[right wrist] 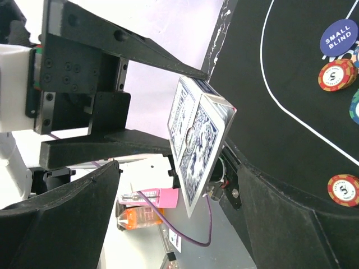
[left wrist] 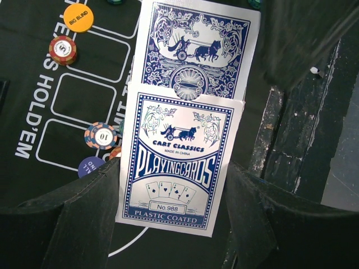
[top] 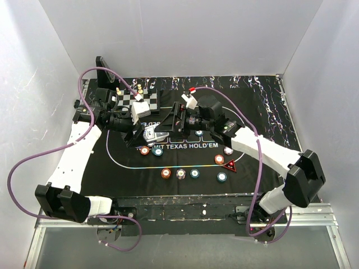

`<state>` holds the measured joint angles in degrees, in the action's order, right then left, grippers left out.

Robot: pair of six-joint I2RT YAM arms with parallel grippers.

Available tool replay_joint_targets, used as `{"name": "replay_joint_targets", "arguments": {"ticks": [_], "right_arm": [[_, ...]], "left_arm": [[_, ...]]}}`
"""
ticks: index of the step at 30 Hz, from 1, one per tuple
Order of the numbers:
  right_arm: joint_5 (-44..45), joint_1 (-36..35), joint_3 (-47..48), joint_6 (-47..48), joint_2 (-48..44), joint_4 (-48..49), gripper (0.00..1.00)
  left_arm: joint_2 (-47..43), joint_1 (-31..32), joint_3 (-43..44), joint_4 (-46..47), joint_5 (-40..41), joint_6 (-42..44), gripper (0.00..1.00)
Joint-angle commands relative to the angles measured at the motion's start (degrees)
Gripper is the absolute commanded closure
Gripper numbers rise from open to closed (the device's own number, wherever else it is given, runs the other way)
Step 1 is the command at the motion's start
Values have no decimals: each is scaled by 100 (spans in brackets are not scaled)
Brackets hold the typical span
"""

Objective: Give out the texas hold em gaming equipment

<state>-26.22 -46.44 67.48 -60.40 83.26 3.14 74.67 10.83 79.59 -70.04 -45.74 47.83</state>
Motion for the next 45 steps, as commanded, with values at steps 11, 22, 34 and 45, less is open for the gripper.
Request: {"name": "replay_joint_targets", "arguments": {"ticks": [11, 22, 34, 45], "right_arm": [[-217, -129, 186, -815, 436, 1075, 36], [-270, -129, -121, -1158, 463, 1505, 70], [-428, -129, -736, -1790, 550, 2647, 78], [-604, -287, -631, -1896, 709, 2859, 78]], "left_arm": [[-208, 279, 346, 456, -23, -424, 100], [-252, 314, 417, 369, -128, -249, 72], [-594, 341, -180, 579, -480, 375, 2], [-1034, 332, -1262, 1924, -173, 630, 2]]}}
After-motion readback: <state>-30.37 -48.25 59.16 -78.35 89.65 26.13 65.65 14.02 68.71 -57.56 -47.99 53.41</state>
